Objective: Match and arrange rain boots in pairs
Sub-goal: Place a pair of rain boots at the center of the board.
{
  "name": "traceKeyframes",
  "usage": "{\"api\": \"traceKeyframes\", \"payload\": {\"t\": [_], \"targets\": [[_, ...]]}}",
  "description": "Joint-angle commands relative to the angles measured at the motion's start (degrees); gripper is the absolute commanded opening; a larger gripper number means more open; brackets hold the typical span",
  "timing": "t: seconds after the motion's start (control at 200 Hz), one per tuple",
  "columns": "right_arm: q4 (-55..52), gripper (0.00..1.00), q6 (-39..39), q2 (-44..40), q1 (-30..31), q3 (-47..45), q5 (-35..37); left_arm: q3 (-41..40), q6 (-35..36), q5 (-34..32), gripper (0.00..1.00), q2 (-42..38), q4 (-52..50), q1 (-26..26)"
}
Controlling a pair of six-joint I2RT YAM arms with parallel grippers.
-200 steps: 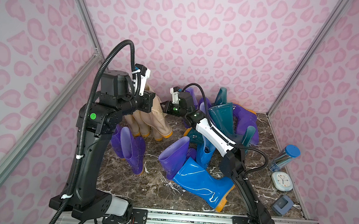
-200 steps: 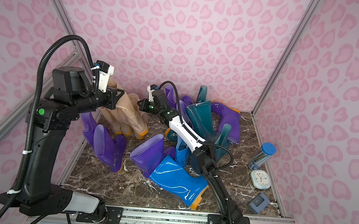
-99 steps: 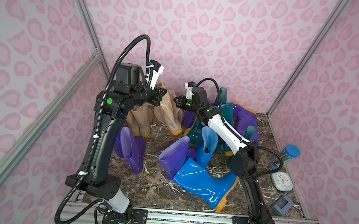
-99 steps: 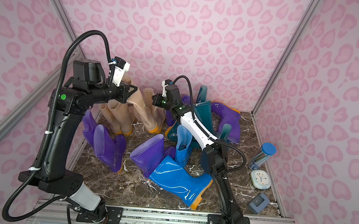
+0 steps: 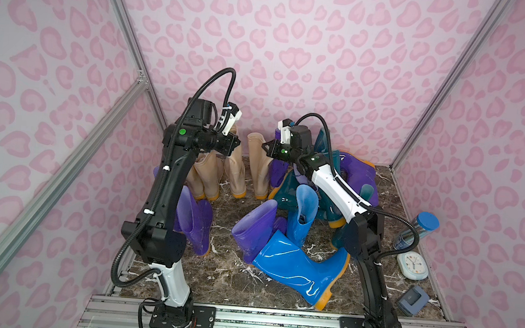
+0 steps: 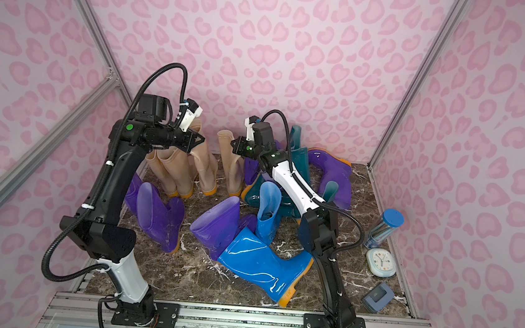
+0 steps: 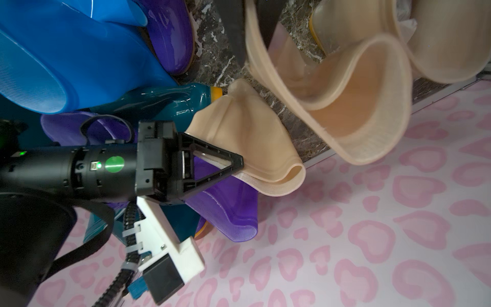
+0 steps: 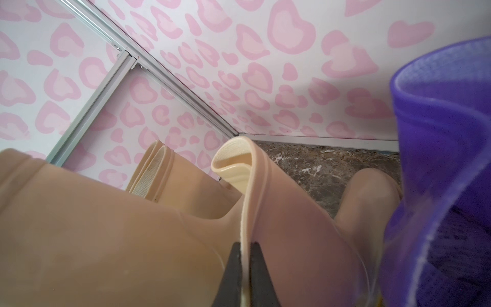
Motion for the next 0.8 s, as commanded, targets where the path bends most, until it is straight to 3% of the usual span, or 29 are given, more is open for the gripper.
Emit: {"api": "traceKeyframes", "payload": {"t": [0.0, 0.185, 0.355, 0.6, 0.795], "targets": [[4.83, 0.0, -0.14, 0.8, 0.18, 0.08, -2.43, 0.63, 3.2, 5.5, 0.02, 2.24, 8.14, 1.25], [4.85, 0.0, 1.66, 3.92, 1.13, 3.46, -4.88, -1.46, 3.86, 7.27, 0.02, 5.11, 9.24, 5.09], [2.06, 0.0, 3.32, 9.58, 2.76, 13.15, -6.23, -2.85, 5.99, 3.57, 0.02, 6.55, 10.6, 6.54], [4.94, 0.0, 7.21, 11.19, 3.43, 13.82, -6.89, -3.34, 3.67, 1.43, 0.02, 7.31, 13.43, 6.63], [6.83, 0.0, 9.67, 11.86, 3.87, 13.49, -6.4, -16.58, 3.24, -3.39, 0.02, 1.39, 20.37, 5.75]]}}
